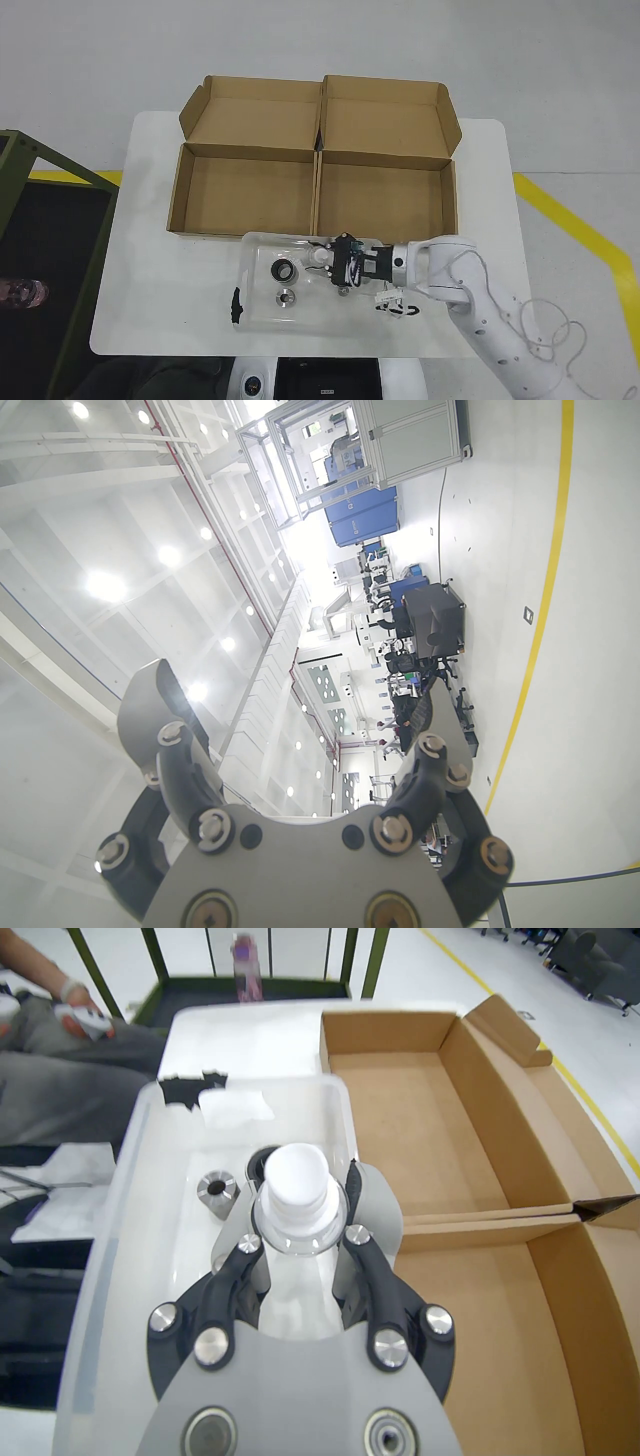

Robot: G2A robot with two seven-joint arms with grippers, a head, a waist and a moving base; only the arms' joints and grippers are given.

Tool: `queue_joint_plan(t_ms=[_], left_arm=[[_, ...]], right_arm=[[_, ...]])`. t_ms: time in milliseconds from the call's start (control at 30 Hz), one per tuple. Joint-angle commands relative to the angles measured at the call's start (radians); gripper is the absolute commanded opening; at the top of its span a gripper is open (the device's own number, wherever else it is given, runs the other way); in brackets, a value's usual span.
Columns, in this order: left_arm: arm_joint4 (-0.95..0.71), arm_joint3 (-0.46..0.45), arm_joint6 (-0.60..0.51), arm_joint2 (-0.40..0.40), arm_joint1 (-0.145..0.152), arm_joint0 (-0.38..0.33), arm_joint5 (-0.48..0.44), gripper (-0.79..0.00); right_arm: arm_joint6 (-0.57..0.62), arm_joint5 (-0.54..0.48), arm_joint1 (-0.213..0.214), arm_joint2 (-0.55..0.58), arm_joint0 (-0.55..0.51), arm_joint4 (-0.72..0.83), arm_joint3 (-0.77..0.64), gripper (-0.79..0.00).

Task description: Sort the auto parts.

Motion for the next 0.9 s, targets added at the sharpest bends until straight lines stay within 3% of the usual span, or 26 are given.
queue_joint_plan(t_ms=[0, 267, 867], left_arm=[[0.0, 0.0, 0.0, 0.0, 0.0, 0.0, 0.0, 0.0], [0.0, 0.0, 0.0, 0.0, 0.0, 0.0, 0.0, 0.0], [0.0, 0.0, 0.0, 0.0, 0.0, 0.0, 0.0, 0.0]], right_arm=[[-0.03, 0.009, -0.001, 0.005, -0.001, 0.043, -0.001, -0.785], [-0.093, 0.035, -0.001, 0.032, 0.006, 0.15, -0.025, -0.785], [-0.121, 0.028, 0.013, 0.135, 0.037, 0.229, -0.031, -0.785]])
